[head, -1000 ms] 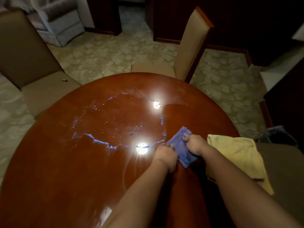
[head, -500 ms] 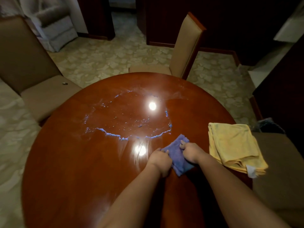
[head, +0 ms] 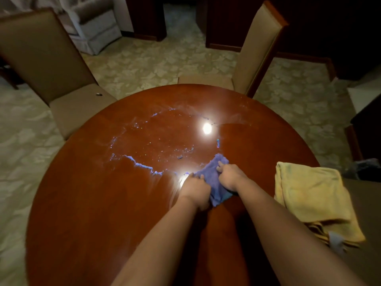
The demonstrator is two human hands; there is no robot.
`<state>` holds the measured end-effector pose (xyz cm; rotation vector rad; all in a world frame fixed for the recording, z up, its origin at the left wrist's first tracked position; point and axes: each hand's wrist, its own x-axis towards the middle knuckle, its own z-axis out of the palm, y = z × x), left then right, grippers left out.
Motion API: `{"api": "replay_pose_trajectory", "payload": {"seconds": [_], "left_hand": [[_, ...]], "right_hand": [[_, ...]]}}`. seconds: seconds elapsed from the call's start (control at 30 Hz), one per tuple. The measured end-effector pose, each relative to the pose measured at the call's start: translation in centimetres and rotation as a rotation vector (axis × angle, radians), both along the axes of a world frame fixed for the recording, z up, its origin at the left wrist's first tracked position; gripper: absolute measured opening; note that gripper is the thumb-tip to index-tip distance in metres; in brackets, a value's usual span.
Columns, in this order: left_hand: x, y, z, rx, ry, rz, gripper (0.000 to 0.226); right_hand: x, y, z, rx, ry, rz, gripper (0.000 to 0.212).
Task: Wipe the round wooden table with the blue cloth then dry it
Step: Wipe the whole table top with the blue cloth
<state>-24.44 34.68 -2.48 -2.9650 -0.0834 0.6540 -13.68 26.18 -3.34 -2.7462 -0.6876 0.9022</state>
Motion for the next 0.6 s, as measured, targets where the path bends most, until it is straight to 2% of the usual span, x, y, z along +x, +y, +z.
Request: {"api": "replay_pose_trajectory", "payload": {"seconds": [0.13,0.3,0.6], "left_hand": [[-2.1,-0.4,0.0,-0.047,-0.006,0.021,0.051],[-6.0,1.0,0.3,-0.088,-0.007,-0.06,0.038],[-12.4,6.6,-0.1,-0.112,0.014,-0.086,0.055]], "right_hand": [[-2.5,-1.3,0.7,-0.049,-0.009,0.074,0.049],[-7.3,-1.9,1.2,-0.075,0.011,0.043,0.048],[-14.5,0.3,2.1,-0.131,-0.005,0.124,0.052]]}}
